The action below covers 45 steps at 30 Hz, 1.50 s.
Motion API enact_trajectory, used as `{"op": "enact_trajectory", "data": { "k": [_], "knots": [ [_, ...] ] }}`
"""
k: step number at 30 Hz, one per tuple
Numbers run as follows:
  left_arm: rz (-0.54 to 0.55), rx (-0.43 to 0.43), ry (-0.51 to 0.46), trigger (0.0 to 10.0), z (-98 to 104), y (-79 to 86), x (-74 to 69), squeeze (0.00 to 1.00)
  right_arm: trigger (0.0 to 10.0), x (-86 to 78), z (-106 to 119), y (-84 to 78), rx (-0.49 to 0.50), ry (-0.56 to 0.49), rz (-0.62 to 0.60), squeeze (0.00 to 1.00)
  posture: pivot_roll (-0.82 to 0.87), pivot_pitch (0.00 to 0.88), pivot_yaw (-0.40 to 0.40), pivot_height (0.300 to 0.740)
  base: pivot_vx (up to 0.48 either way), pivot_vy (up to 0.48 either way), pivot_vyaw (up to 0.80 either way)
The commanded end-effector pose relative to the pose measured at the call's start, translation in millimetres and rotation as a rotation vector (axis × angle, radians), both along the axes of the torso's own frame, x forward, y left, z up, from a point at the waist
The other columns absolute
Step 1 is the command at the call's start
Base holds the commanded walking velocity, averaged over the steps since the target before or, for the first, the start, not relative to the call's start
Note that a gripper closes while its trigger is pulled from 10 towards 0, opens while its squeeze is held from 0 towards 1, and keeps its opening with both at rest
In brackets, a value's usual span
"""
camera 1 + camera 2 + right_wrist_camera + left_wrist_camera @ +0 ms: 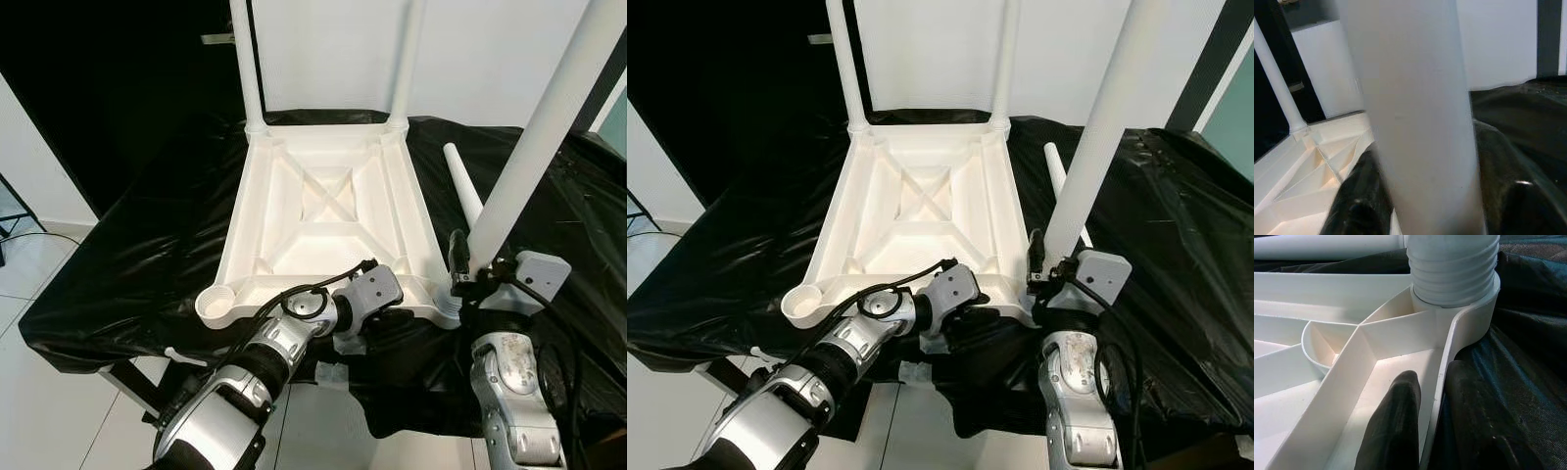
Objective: Building children table
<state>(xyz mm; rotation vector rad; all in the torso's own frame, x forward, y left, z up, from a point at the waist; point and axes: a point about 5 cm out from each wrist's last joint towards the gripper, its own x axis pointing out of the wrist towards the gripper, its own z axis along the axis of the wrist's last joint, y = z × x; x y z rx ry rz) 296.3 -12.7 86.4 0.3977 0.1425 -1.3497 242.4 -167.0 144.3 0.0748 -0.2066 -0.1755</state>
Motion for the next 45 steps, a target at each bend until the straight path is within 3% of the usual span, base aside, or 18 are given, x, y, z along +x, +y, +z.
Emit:
{"op": "enact_trajectory", "data": {
  "k": [1,3,4,5,16,18,21,26,27,30,31,35,41,42,43,45],
  "knots": [
    [-0.050,0.084,0.103,4.4,-29.4,3.5,-18.4,0.00,10.0,0.5,-31.6,-2.2,0.032,0.158,0.026,1.00,0.07,0.000,0.051,0.740,0.000,0.000,0.00],
    [-0.047,0.085,0.101,4.4,-29.3,4.1,-17.9,0.00,10.0,-0.1,-32.6,-1.9,0.032,0.160,0.058,1.00,0.06,0.000,0.051,0.740,0.000,0.000,0.00],
    [-0.045,0.085,0.100,4.4,-29.1,4.5,-17.4,0.00,10.0,-1.1,-32.8,-1.5,0.023,0.157,0.093,0.93,0.06,0.000,0.050,0.740,0.000,0.000,0.00],
    [-0.043,0.085,0.099,4.4,-28.9,4.8,-17.2,0.00,10.0,-1.7,-32.7,-1.2,0.016,0.154,0.113,0.00,0.06,0.000,0.050,0.740,0.000,0.000,0.00],
    [-0.039,0.086,0.091,4.4,-27.6,5.4,-15.0,0.00,10.0,-10.9,-18.8,-8.9,-0.048,0.100,0.303,0.00,0.04,0.000,0.054,0.740,0.000,0.000,0.00],
    [-0.041,0.086,0.089,4.4,-26.9,4.6,-14.7,0.00,10.0,-12.7,-13.5,-13.9,-0.097,0.092,0.348,0.00,0.04,0.000,0.056,0.740,0.000,0.000,0.00],
    [-0.049,0.088,0.081,4.4,-25.4,3.4,-13.7,0.00,10.0,-17.0,-0.6,-35.0,-0.208,0.111,0.476,0.00,0.02,0.000,0.062,0.740,0.000,0.000,0.00],
    [-0.053,0.091,0.076,4.4,-24.7,3.2,-12.8,0.00,10.0,-18.9,1.5,-44.6,-0.239,0.134,0.522,0.00,0.02,0.000,0.064,0.740,0.000,0.000,0.00],
    [-0.054,0.092,0.074,4.4,-24.4,3.0,-12.6,0.00,3.4,-19.4,1.3,-46.9,-0.249,0.143,0.530,0.00,0.02,0.000,0.064,0.740,0.000,0.000,0.00],
    [-0.056,0.093,0.072,4.4,-24.0,2.7,-12.4,0.00,3.4,-20.0,1.1,-50.0,-0.262,0.155,0.541,0.00,0.02,0.000,0.064,0.740,0.000,0.000,0.00],
    [-0.057,0.093,0.068,4.4,-22.6,1.9,-11.4,0.00,0.0,-21.4,-6.0,-52.6,-0.250,0.211,0.570,0.00,0.02,0.000,0.065,0.740,0.000,0.000,0.00],
    [-0.056,0.091,0.061,4.5,-20.6,1.4,-9.7,0.00,0.0,-26.2,-23.1,-51.3,-0.164,0.323,0.623,0.00,0.03,0.000,0.065,0.740,0.000,0.000,0.00],
    [-0.057,0.093,0.062,4.5,-21.9,2.5,-10.3,0.00,0.0,-29.9,-30.6,-34.3,-0.053,0.303,0.562,0.00,0.03,0.000,0.067,0.740,0.000,0.000,0.00],
    [-0.057,0.094,0.063,4.5,-22.0,3.0,-10.2,0.00,0.0,-29.8,-34.1,-30.0,0.003,0.269,0.440,0.00,0.04,0.000,0.067,0.740,0.000,0.000,0.00],
    [-0.057,0.094,0.063,4.5,-22.0,3.0,-10.2,0.00,0.0,-29.8,-34.1,-30.0,0.003,0.269,0.440,0.00,0.04,0.000,0.067,0.740,0.000,0.000,0.00],
    [-0.056,0.096,0.063,4.5,-22.1,3.7,-9.7,0.00,0.0,-29.4,-38.9,-25.3,0.088,0.220,0.232,0.00,0.04,0.000,0.073,0.740,0.000,0.000,0.00]
  ]
}}
